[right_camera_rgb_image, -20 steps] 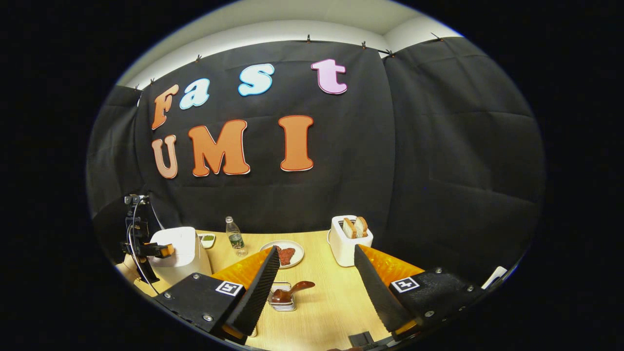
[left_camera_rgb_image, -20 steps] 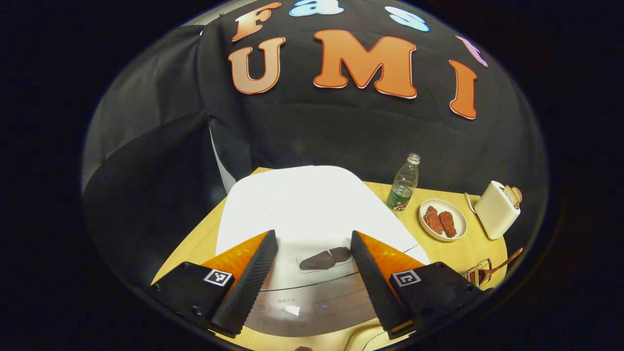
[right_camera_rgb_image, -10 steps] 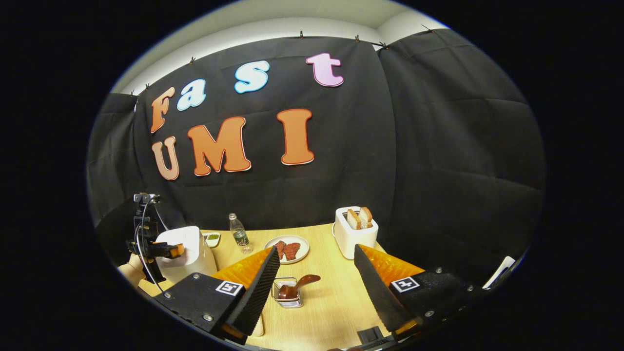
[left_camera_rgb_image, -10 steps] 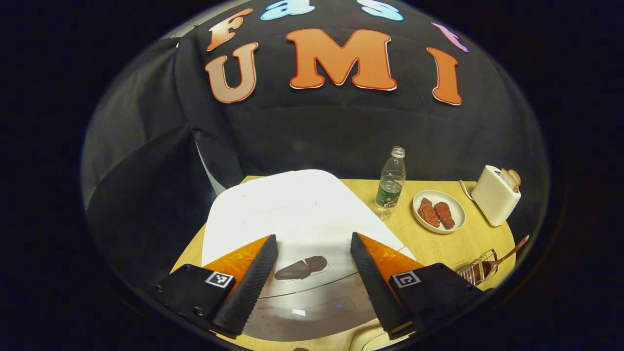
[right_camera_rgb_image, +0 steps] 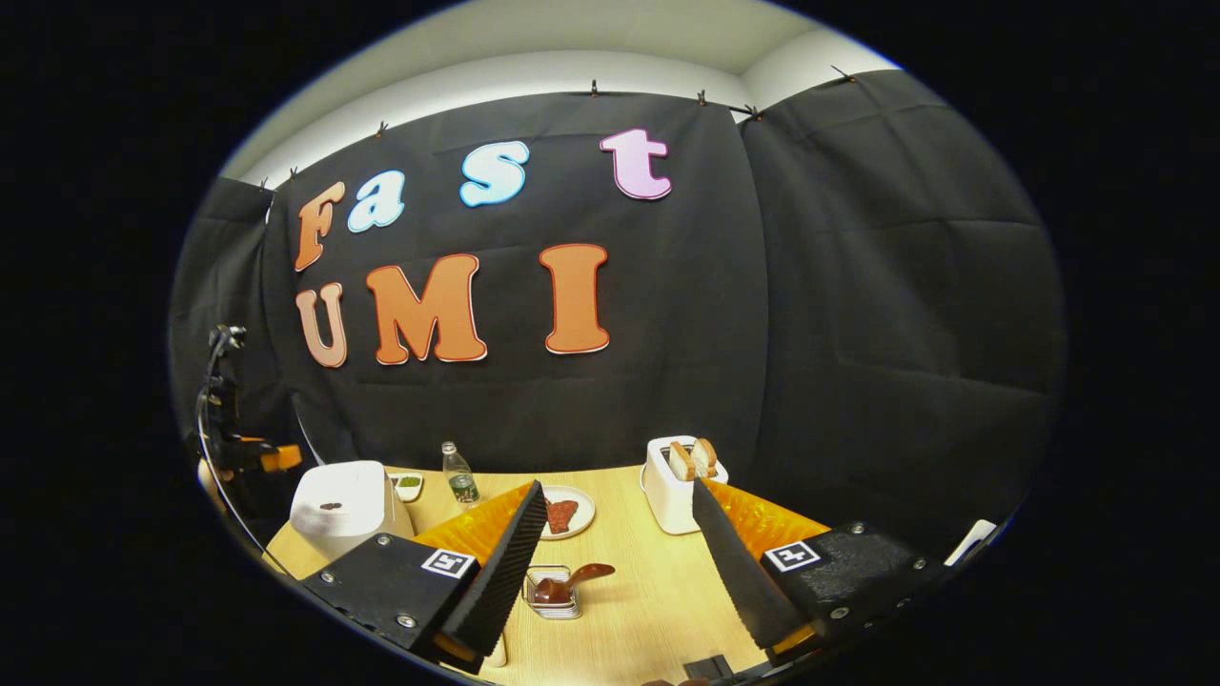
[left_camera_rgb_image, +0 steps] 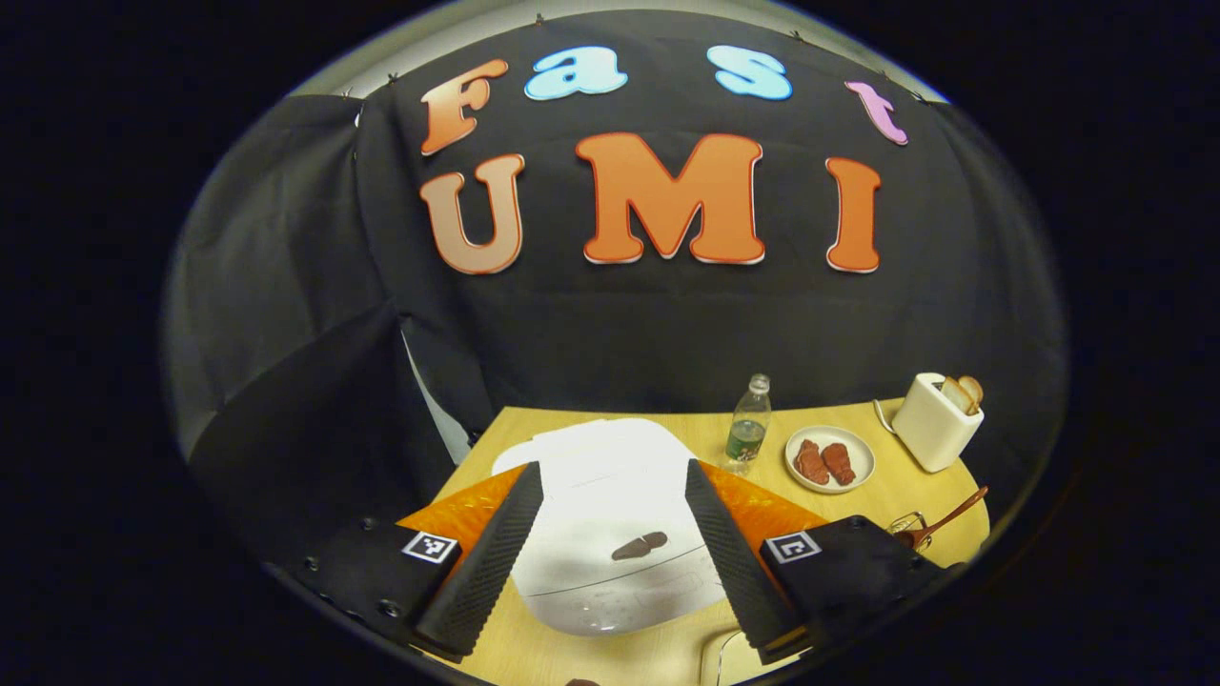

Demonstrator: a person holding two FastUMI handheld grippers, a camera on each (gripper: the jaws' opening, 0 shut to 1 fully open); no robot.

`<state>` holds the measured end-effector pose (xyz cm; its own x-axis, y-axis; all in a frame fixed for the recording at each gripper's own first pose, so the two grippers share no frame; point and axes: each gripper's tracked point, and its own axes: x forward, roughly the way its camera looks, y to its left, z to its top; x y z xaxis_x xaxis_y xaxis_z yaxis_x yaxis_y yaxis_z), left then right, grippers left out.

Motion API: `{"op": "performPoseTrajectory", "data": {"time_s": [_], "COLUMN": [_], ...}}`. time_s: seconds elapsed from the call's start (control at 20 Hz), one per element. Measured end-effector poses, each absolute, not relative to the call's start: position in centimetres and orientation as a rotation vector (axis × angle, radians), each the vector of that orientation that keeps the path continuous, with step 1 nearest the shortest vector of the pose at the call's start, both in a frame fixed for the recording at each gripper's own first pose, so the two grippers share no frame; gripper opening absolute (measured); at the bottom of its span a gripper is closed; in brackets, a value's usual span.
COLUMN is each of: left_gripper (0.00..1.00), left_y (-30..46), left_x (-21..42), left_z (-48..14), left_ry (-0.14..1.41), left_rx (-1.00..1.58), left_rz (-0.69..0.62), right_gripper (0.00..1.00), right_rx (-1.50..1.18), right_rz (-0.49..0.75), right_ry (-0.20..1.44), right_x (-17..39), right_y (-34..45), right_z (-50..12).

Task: Close the left gripper, press the button to open the rice cooker; take a wooden spoon from the chopstick holder with the right hand, scoop a spoonful of rice and pour it into the rice cooker, then put the wooden spoon back into the chopstick holder.

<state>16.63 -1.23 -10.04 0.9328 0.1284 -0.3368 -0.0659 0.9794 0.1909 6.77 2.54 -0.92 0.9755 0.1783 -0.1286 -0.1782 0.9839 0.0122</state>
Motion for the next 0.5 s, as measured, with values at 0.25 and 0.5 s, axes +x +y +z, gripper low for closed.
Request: {"op": "performPoseTrajectory", "data": {"time_s": [0.25, 0.5], "left_gripper": [1.00, 1.00], "left_y": [-1.6, -0.5], "left_x": [12.6, 8.6], "left_z": [-1.1, 5.1], "left_ry": [0.220, 0.103], "left_rx": [0.157, 0.111], "left_rz": [0.091, 0.093], "right_gripper": [0.95, 0.95], "right_rx": [-0.009, -0.021], "right_rz": [0.196, 0.209], "right_ry": [0.096, 0.082], "right_x": [6.5, 6.2], "right_y": [3.2, 3.6], "right_z": [0.7, 1.4]}}
